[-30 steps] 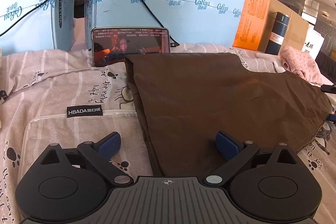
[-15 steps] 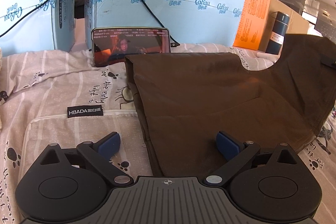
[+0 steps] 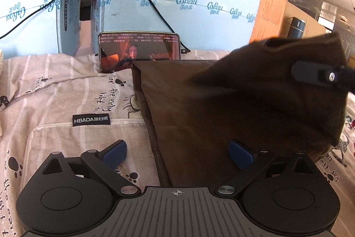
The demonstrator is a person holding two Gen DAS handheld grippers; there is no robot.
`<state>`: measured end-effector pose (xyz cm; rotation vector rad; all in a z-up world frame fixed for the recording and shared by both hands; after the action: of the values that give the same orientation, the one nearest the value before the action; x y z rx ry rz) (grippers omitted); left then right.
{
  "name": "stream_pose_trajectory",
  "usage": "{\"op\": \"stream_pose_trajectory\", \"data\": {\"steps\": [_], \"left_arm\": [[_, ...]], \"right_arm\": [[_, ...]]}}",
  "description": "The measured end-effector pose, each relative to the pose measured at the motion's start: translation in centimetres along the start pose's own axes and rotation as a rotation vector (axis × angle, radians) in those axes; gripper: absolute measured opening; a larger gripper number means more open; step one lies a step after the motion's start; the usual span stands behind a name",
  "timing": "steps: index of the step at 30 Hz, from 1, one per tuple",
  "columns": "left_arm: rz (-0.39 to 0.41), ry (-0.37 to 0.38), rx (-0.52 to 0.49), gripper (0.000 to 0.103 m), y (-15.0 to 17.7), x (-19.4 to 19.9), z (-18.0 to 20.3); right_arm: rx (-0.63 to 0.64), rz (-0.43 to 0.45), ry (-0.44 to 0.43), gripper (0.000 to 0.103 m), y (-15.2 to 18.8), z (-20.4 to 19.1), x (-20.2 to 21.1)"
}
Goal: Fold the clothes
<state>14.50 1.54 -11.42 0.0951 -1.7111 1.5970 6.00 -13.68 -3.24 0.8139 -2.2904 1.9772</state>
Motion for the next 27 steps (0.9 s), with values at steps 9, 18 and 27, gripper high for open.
{"op": "stream_pose_trajectory", "data": {"steps": [9,18,27], "left_arm": [[0.209,-0.038,0.116,0.1,-2.5,2.9,-2.6],[0.23,0.041,-0.141,0.101,-4.0,2.8,4.3],[0.048,-0.062,-0.137,0.101,-2.0,-2.1,3.3]], "right_arm": [[0.169,-0.23,-0.214,0.079,6.0,-3.3,-1.0],[0.189,-0.221,-0.364,0.09,6.6,-4.4,0.5],[0.146,-0.147,-0.253,0.1,6.1,1.6,4.2]]}}
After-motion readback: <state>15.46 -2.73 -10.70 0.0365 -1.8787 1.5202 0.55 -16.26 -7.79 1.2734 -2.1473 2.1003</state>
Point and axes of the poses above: each gripper's, at about its wrist camera, not at the fingertips, and x roughly against the way its jaws point, z to its right, y to its underside, the point moved 7 cm from there along -x, roughly the way its jaws point, and after that the axes turned 6 degrees about -y, right-handed, at the moved point
